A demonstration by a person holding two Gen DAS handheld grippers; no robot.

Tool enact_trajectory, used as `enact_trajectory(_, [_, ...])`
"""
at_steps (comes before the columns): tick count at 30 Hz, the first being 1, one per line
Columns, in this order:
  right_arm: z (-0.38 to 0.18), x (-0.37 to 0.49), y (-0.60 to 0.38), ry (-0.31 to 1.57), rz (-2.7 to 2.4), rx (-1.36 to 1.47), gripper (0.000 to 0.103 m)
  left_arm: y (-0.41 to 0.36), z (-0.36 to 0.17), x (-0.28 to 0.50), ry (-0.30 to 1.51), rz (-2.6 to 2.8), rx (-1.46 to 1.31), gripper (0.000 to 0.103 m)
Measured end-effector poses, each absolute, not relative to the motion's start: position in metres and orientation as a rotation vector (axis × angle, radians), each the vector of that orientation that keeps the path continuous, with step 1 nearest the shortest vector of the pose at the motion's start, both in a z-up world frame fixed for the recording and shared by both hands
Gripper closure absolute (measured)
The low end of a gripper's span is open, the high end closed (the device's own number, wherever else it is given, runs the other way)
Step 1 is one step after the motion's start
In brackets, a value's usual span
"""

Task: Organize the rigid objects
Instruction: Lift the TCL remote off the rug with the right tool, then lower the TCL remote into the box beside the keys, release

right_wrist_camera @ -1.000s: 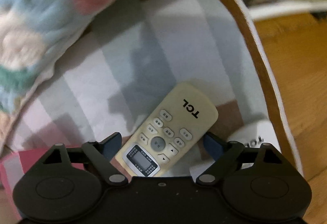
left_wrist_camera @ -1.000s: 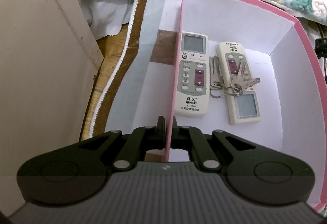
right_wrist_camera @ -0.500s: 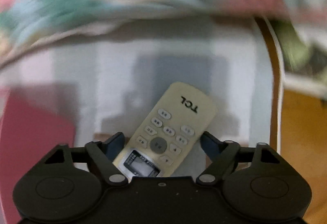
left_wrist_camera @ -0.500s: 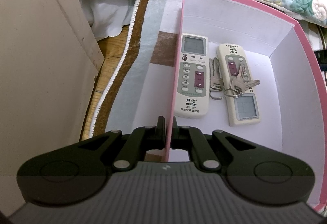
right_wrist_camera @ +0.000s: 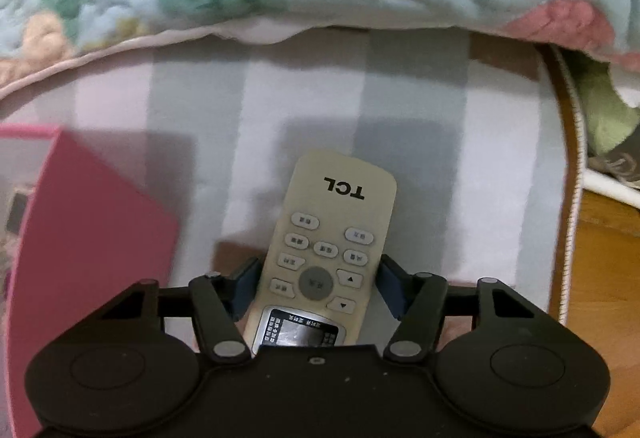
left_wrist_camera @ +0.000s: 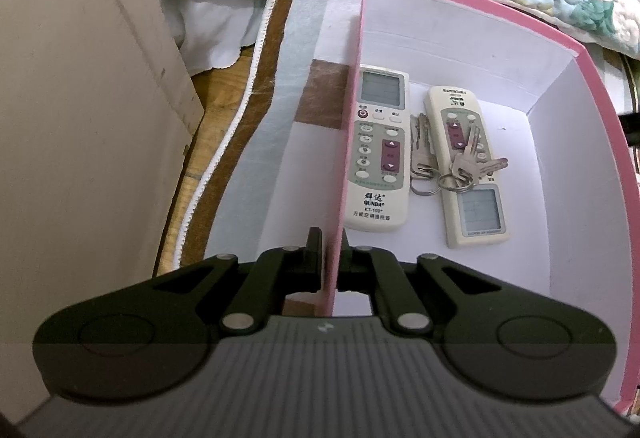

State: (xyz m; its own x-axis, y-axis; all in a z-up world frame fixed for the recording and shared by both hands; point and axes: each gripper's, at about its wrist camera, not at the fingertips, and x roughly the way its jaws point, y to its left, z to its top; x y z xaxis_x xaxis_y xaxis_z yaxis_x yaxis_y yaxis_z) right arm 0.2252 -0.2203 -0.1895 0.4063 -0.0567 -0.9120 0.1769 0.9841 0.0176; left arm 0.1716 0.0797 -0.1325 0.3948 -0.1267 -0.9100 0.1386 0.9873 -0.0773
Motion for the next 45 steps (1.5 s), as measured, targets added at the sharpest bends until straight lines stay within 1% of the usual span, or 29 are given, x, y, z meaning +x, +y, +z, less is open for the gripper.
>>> enact_trajectory(3, [-0.188,0.207,-0.221,1.113,-0.127,0.168,0.039,0.08,-0.133,0.172,1.152,-0.168,0.011,0.098])
enact_trajectory(9, [-0.168,0.171,-0.221,1.041,-0.087,0.21,0.04,0.081,-0.133,0.172,1.162,-0.169,-0.015,0.098])
enact_trajectory(11, [-0.164,0.16,-0.22,1.063,-0.075,0.204,0.04,0.08,-0.133,0.172,1.161,-0.169,-0.01,0.098])
enact_trajectory(14, [-0.172,0.154,-0.215,1.108,-0.065,0.154,0.04,0.077,-0.134,0.171,1.154,-0.164,0.018,0.098])
enact_trajectory(20, [-0.168,0.142,-0.219,1.093,-0.043,0.169,0.04,0.08,-0.134,0.172,1.156,-0.166,0.009,0.098])
enact_trajectory(23, [-0.17,0.141,-0.211,1.129,-0.001,0.079,0.04,0.079,-0.134,0.172,1.153,-0.161,0.021,0.098])
enact_trajectory(26, [-0.188,0.158,-0.204,1.18,0.042,0.002,0.039,0.079,-0.135,0.171,1.158,-0.159,0.018,0.098])
enact_trajectory(30, [-0.189,0.157,-0.197,1.155,0.049,-0.065,0.039,0.079,-0.135,0.171,1.161,-0.16,0.013,0.098])
enact_trajectory(31, [-0.189,0.158,-0.199,1.155,0.052,-0.058,0.041,0.078,-0.135,0.171,1.159,-0.158,0.017,0.098])
enact_trajectory(35, [-0.183,0.15,-0.198,1.114,0.051,-0.09,0.042,0.077,-0.135,0.171,1.16,-0.158,0.01,0.098])
enact_trajectory(39, [-0.165,0.13,-0.197,1.047,0.033,-0.078,0.042,0.078,-0.135,0.171,1.162,-0.158,0.006,0.098])
enact_trajectory(45, [-0.113,0.102,-0.186,0.91,0.051,-0.079,0.042,0.081,-0.135,0.171,1.164,-0.154,-0.008,0.098])
